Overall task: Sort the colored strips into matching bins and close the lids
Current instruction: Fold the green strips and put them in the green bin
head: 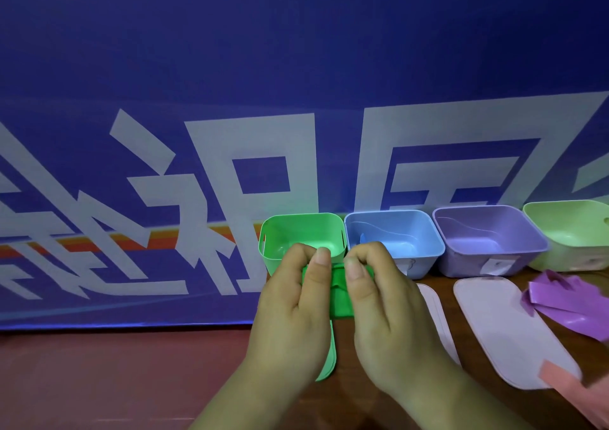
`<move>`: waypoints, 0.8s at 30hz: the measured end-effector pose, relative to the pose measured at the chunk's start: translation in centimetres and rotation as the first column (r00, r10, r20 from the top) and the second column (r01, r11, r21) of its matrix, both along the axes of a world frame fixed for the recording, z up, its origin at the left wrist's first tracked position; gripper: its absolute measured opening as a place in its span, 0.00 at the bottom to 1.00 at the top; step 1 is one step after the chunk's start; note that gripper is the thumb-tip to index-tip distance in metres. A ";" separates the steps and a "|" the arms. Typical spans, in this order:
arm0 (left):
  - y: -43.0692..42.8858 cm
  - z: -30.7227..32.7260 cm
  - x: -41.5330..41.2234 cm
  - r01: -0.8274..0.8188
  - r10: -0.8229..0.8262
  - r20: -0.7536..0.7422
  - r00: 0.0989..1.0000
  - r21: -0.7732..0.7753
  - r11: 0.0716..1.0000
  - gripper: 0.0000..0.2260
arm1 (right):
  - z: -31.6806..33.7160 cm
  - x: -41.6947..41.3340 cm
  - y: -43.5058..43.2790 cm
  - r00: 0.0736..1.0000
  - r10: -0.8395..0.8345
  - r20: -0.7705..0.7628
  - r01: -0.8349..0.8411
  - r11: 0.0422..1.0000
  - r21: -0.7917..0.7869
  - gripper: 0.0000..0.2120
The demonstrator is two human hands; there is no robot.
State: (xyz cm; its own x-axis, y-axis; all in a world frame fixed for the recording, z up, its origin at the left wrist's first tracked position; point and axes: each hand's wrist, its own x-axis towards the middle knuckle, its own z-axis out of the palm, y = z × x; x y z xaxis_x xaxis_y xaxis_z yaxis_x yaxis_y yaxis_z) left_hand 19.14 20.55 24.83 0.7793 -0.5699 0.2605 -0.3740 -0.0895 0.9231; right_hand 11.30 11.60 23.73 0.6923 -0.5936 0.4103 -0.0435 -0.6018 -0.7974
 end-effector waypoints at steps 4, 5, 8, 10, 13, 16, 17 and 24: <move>-0.5 -0.1 -0.1 0.039 -0.042 -0.077 0.996 -0.038 0.998 0.18 | -0.2 0.3 -0.6 1.000 -0.027 0.005 0.027 1.000 -0.004 0.14; -0.5 -0.2 -0.1 0.050 -0.051 -0.049 0.997 -0.038 0.998 0.18 | -0.3 0.4 -0.7 1.000 -0.029 -0.002 0.029 0.999 0.014 0.14; -0.5 -0.9 0.1 0.073 -0.072 0.087 0.994 -0.002 0.997 0.15 | -0.7 0.7 -1.2 1.000 -0.015 -0.006 0.015 0.991 0.131 0.15; -0.7 -1.3 0.2 0.094 -0.098 0.149 0.984 0.033 0.995 0.11 | -1.0 0.7 -1.8 1.000 -0.025 -0.004 0.025 0.972 0.233 0.16; -1.3 -1.7 0.1 0.118 -0.116 0.146 0.982 -0.001 0.993 0.09 | -1.3 0.4 -2.8 0.999 -0.013 -0.037 0.024 0.946 0.323 0.16; -2.2 -2.4 0.0 0.125 -0.119 0.089 0.989 -0.063 0.990 0.08 | -1.5 0.2 -3.7 0.999 0.025 -0.041 -0.007 0.923 0.385 0.17; -2.6 -2.7 0.0 0.121 -0.115 0.086 0.990 -0.066 0.991 0.08 | -1.6 0.2 -4.1 0.999 0.036 -0.040 -0.017 0.917 0.399 0.16; -5.6 -5.0 0.3 0.019 -0.017 0.071 0.997 -0.019 1.000 0.09 | -3.6 0.1 -7.6 0.996 0.083 0.035 -0.082 0.684 0.724 0.08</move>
